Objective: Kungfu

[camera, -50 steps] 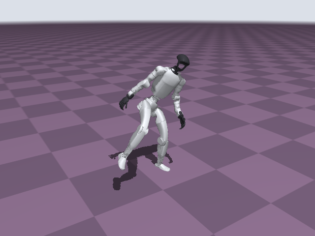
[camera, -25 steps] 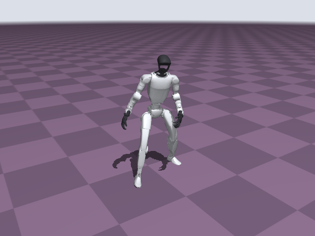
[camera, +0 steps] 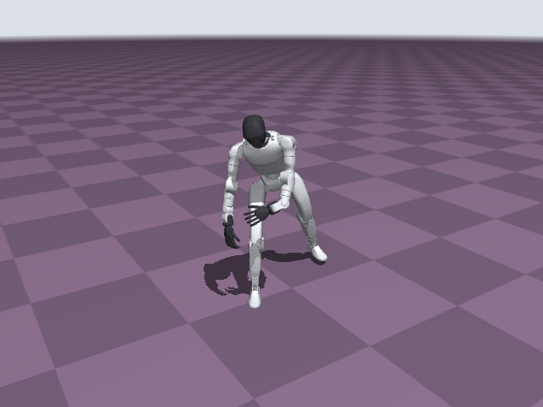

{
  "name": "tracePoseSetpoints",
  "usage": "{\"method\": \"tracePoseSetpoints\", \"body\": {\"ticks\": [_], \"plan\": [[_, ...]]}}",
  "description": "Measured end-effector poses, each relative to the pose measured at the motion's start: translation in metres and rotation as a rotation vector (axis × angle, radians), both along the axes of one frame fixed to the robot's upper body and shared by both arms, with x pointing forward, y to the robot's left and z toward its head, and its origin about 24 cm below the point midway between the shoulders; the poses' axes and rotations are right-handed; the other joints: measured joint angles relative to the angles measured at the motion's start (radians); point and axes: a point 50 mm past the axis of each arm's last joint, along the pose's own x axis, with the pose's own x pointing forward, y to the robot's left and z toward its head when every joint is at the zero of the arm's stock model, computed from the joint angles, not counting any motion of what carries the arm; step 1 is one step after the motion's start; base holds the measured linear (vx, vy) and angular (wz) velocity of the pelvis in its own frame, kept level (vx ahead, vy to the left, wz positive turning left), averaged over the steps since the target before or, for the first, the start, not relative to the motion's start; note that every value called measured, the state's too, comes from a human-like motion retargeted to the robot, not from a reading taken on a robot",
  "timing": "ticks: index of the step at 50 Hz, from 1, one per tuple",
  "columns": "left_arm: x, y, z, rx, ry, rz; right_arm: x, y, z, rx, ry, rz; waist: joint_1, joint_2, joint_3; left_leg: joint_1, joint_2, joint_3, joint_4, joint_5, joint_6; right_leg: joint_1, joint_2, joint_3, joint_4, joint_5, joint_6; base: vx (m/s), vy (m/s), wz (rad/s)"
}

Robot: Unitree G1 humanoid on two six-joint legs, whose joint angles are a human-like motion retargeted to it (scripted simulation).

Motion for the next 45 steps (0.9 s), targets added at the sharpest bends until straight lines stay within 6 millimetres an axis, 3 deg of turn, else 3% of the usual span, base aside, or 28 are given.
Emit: {"method": "tracePoseSetpoints", "body": {"ticks": [6, 11, 14, 17, 21, 24, 27, 30, 37, 40, 42, 45], "plan": [[0.001, 0.0, 0.001, -0.051, 0.042, 0.014, 0.012, 0.017, 0.018, 0.036, -0.104, 0.12, 0.002, 0.018, 0.026, -0.01, -0.012, 0.02, -0.046, 0.017, 0.0, 0.006, -0.008, 0.013, -0.051, 0.026, 0.018, -0.08, 0.12, 0.15], [0.003, 0.006, -0.003, 0.042, 0.009, 0.031, 0.016, 0.046, 0.022, 0.168, -0.139, 0.243, 0.012, 0.037, 0.04, -0.007, -0.006, -0.001, -0.069, 0.02, 0.0, 0.053, -0.018, 0.004, -0.092, 0.039, 0.036, 0.05, 0.09, 0.21], [0.004, 0.021, -0.009, 0.143, -0.023, 0.06, 0.019, 0.079, 0.029, 0.328, -0.139, 0.377, 0.026, 0.046, 0.041, 0.008, 0.005, -0.017, -0.079, 0.019, 0.0, 0.097, -0.018, -0.013, -0.12, 0.048, 0.041, 0.14, 0.08, 0.01], [0.0, 0.046, -0.011, 0.204, -0.032, 0.118, 0.013, 0.124, 0.052, 0.487, -0.111, 0.643, 0.041, 0.054, 0.038, 0.028, 0.014, -0.028, -0.085, 0.014, 0.0, 0.145, -0.023, -0.035, -0.151, 0.06, 0.05, 0.22, 0.17, -0.04], [-0.017, 0.074, 0.0, 0.213, -0.109, 0.182, -0.022, 0.193, 0.095, 0.634, -0.205, 1.086, 0.07, 0.073, 0.031, 0.058, 0.0, -0.041, -0.083, -0.002, 0.0, 0.207, -0.053, -0.058, -0.196, 0.087, 0.075, 0.29, 0.26, -0.02], [-0.035, 0.082, 0.011, 0.242, -0.222, 0.202, -0.05, 0.216, 0.127, 0.66, -0.42, 1.256, 0.102, 0.089, 0.02, 0.082, -0.016, -0.052, -0.074, -0.016, 0.0, 0.259, -0.091, -0.091, -0.236, 0.113, 0.097, 0.34, 0.32, -0.04], [-0.046, 0.091, 0.011, 0.311, -0.312, 0.27, -0.064, 0.22, 0.145, 0.682, -0.645, 1.234, 0.144, 0.104, 0.008, 0.108, -0.03, -0.055, -0.065, -0.032, 0.0, 0.317, -0.138, -0.164, -0.285, 0.128, 0.131, 0.33, 0.37, -0.22], [-0.049, 0.096, 0.003, 0.342, -0.321, 0.317, -0.067, 0.22, 0.143, 0.762, -0.735, 1.17, 0.177, 0.107, -0.004, 0.138, -0.05, -0.049, -0.065, -0.044, 0.0, 0.358, -0.189, -0.235, -0.32, 0.124, 0.144, 0.24, 0.29, -0.32], [-0.046, 0.092, -0.025, 0.274, -0.061, 0.296, -0.051, 0.21, 0.109, 0.886, -0.495, 1.096, 0.144, 0.146, -0.033, 0.15, -0.038, -0.028, -0.03, -0.06, 0.0, 0.377, -0.227, -0.328, -0.267, 0.091, -0.02, 0.13, 0.14, -0.24], [-0.044, 0.084, -0.026, 0.191, 0.013, 0.271, -0.046, 0.202, 0.095, 0.931, -0.468, 1.01, 0.11, 0.155, -0.048, 0.163, -0.044, -0.006, -0.025, -0.032, 0.0, 0.365, -0.253, -0.332, -0.224, 0.104, -0.033, 0.01, -0.03, -0.01], [-0.044, 0.075, -0.018, 0.088, 0.019, 0.243, -0.04, 0.191, 0.086, 0.981, -0.466, 0.911, 0.08, 0.154, -0.054, 0.173, -0.06, 0.003, -0.017, 0.009, 0.0, 0.356, -0.28, -0.335, -0.206, 0.166, -0.009, -0.03, -0.13, -0.08], [-0.047, 0.063, -0.004, -0.091, 0.018, 0.196, -0.032, 0.177, 0.073, 1.1, -0.45, 0.74, 0.051, 0.164, -0.066, 0.189, -0.053, 0.01, -0.021, 0.104, 0.0, 0.312, -0.301, -0.39, -0.134, 0.146, -0.019, -0.11, -0.31, -0.38]]}}
